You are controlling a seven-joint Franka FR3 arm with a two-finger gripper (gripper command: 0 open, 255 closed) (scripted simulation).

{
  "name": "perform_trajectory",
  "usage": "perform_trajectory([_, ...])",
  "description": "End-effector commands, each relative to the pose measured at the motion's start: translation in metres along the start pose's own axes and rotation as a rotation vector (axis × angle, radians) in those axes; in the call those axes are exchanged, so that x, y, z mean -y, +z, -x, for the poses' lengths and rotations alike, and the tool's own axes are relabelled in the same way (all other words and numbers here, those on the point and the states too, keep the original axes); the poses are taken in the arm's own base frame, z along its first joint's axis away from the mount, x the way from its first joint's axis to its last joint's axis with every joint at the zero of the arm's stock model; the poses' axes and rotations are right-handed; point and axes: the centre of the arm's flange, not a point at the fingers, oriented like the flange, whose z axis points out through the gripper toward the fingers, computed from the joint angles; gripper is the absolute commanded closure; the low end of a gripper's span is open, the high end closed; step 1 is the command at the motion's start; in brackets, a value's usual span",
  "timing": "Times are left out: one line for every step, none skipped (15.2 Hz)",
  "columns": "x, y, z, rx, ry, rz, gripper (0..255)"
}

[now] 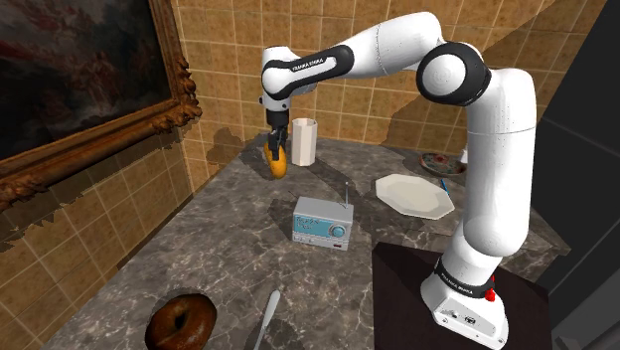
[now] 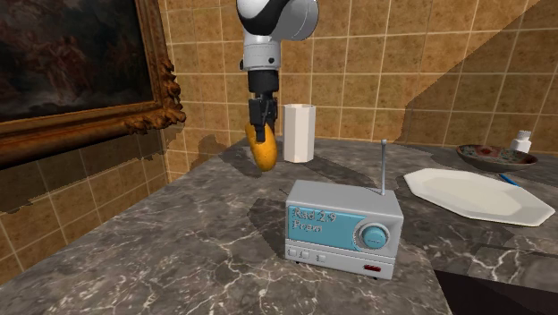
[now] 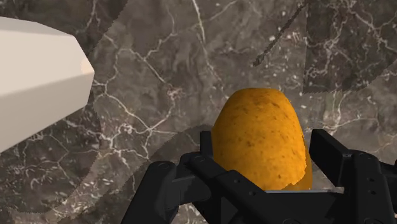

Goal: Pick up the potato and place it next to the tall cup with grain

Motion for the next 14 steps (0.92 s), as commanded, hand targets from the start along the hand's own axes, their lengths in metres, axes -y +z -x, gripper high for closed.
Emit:
perform_trajectory([0.0, 0.011, 0.0, -0.001, 0.0, 0.0, 255])
perform_trajectory([0.0, 0.016, 0.0, -0.001, 0.0, 0.0, 255])
perform_trajectory([-0.001, 0.021, 0.0, -0.001, 0.0, 0.0, 255])
perform_trajectory([-0.001, 0.027, 0.0, -0.001, 0.0, 0.0, 255])
perform_trajectory([-0.001, 0.032, -0.001, -0.001, 0.0, 0.0, 255])
perform_trajectory([-0.002, 0.037, -0.001, -0.001, 0.0, 0.0, 255])
perform_trajectory([-0.002, 0.042, -0.001, -0.001, 0.0, 0.0, 255])
perform_trajectory([-0.002, 0.048, -0.001, -0.001, 0.0, 0.0, 255])
perform_trajectory([-0.002, 0.053, -0.001, -0.001, 0.0, 0.0, 255])
perform_trajectory([-0.003, 0.058, -0.002, -0.001, 0.0, 0.0, 255])
perform_trajectory([-0.003, 0.063, -0.002, -0.001, 0.0, 0.0, 255])
perform_trajectory([-0.003, 0.069, -0.002, -0.001, 0.0, 0.0, 255])
perform_trajectory([-0.004, 0.074, -0.002, -0.001, 0.0, 0.0, 255])
perform_trajectory([-0.004, 0.079, -0.003, -0.001, 0.0, 0.0, 255])
